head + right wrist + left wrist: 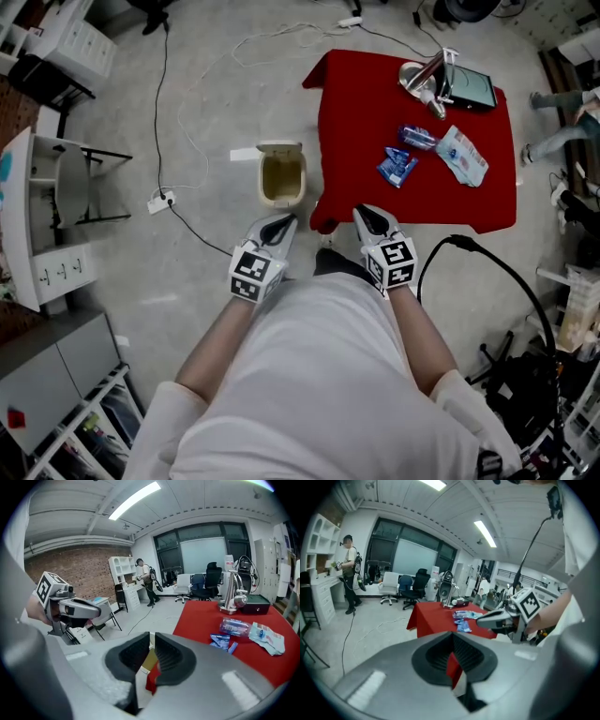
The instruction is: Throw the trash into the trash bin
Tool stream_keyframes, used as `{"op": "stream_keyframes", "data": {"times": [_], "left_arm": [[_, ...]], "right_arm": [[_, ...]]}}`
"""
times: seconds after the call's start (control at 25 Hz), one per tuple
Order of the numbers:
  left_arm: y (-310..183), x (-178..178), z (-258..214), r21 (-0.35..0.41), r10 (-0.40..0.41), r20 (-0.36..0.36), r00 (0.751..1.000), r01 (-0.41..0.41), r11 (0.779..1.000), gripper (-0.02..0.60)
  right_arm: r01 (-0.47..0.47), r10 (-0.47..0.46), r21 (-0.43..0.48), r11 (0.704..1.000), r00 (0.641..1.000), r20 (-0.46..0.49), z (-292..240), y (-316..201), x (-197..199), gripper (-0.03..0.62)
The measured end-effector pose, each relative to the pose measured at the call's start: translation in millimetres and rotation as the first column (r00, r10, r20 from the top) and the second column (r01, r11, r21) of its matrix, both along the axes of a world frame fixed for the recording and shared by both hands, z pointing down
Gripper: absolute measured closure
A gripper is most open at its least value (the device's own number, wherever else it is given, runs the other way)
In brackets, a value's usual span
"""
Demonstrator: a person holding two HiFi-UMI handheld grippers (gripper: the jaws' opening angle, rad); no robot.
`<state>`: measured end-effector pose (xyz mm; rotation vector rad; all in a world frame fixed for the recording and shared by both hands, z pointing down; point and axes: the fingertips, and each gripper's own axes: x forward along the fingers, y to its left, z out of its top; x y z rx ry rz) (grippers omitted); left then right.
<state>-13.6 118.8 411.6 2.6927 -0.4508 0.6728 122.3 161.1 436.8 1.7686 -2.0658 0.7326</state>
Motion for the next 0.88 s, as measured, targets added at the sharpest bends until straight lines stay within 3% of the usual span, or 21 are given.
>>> {"op": "stream_keyframes", "data": {"times": [0.28, 0.6, 0.88], "left_arm": [[-9.7, 35.9, 16.3, -0.018, -0.055, 0.023, 0.998, 0.056, 0.998, 0.577], [-13.2, 82.4, 30.1, -0.034, -0.081, 0.051, 0.995, 0.083, 0.996, 0.577], [-20.4, 102.3, 39.0, -0.048, -0.069, 0.077, 0.995, 0.073, 0.996, 0.577]], "right_arm": [[-0.02, 0.019, -0.045, 0.999, 1.0, -0.012, 25.6, -7.2, 76.7, 0.551], [0.006, -0.007, -0.106, 0.994, 1.0, -0.009, 53.4, -12.2, 132.4, 0.532], [-0.048, 0.047, -0.182, 0.982, 0.999, -0.014, 86.4, -23.1, 177.8, 0.499]]}}
